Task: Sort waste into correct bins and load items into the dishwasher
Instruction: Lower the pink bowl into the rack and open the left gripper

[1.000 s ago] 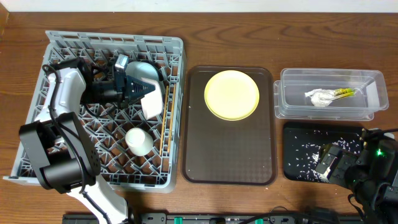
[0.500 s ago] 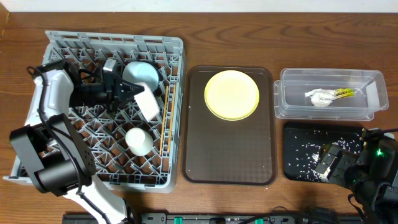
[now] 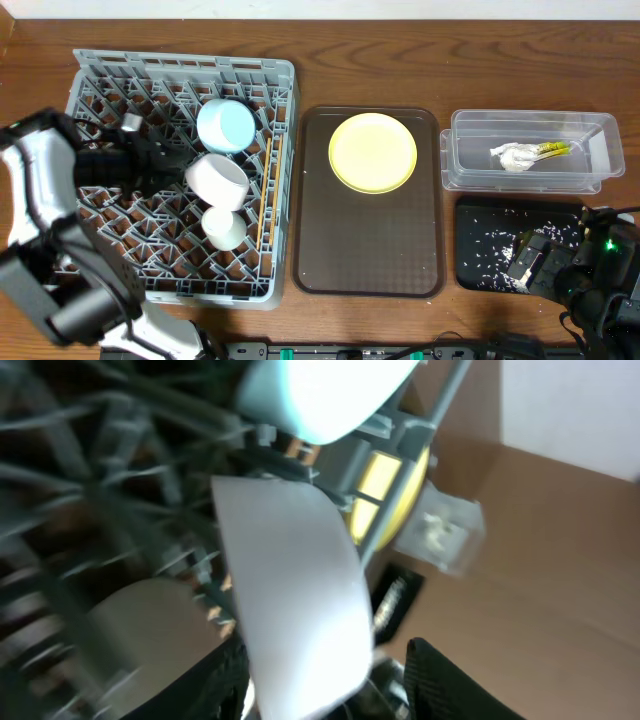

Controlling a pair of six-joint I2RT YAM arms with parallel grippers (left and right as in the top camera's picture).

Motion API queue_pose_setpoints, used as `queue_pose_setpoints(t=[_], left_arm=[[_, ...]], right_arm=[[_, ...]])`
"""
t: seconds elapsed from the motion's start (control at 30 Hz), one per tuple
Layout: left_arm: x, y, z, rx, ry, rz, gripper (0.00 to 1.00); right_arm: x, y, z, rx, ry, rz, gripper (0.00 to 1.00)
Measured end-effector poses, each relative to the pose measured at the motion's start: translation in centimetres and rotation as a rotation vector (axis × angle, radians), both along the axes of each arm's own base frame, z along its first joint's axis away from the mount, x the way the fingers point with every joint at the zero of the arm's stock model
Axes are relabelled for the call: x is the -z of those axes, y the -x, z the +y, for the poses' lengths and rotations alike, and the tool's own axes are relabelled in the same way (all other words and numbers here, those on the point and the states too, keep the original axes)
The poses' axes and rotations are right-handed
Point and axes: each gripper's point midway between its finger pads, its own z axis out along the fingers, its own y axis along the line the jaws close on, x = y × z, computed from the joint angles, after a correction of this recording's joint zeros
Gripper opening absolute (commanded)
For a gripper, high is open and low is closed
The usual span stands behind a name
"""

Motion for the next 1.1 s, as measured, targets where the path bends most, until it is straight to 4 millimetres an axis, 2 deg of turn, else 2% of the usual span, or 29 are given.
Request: queue_pose_setpoints(t=[0.1,0.2,0.37,0.5,0.53,0.77,1.1], left_arm=[[-1.9,0.9,1.5,-0.060,-0.088,-0.024,0.56],[-4.4,1.8,1.6,-0.087,-0.162,-0.082,0.55],[-8.6,3.0,-1.2,-0.032,-0.280,-0.218,0.41],[-9.7,3.4,-3.4,0.051,-0.413,-0.279,0.39],[-9.5,3.5,-3.7,0.062,-0.447,-0.271,0.36],[-6.7,2.5,-3.9,0.088,-0.636,-0.193,0.36],[1.4,1.0,-2.2,0.087,-0.738,-0.058,0.30]], right_arm=[[0.0,0.0,0.0,0.000,0.000,0.000,0.99],[0.0,0.0,0.0,0.000,0.000,0.000,0.99],[0.0,0.0,0.0,0.000,0.000,0.000,0.99],[0.0,0.0,0.0,0.000,0.000,0.000,0.99],[0.0,0.0,0.0,0.000,0.000,0.000,0.99],[0.0,0.0,0.0,0.000,0.000,0.000,0.99],[0.0,0.0,0.0,0.000,0.000,0.000,0.99]])
